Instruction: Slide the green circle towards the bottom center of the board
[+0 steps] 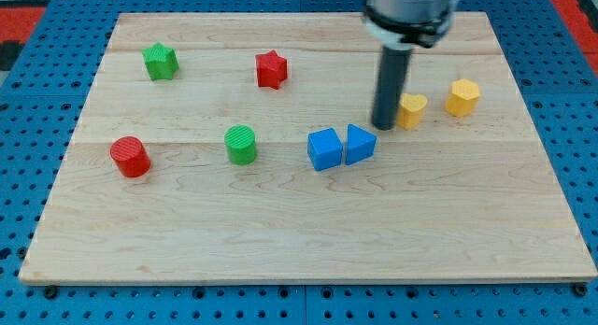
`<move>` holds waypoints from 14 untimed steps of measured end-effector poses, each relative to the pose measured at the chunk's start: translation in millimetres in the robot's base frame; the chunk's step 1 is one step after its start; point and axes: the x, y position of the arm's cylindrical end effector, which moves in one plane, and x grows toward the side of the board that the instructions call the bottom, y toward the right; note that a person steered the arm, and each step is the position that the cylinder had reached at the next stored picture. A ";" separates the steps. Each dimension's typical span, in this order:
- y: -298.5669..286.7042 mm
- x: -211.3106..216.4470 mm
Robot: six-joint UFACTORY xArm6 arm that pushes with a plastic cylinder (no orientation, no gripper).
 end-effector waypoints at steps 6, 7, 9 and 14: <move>7.9 39.4; -3.8 34.6; -136.6 -19.9; -245.2 51.1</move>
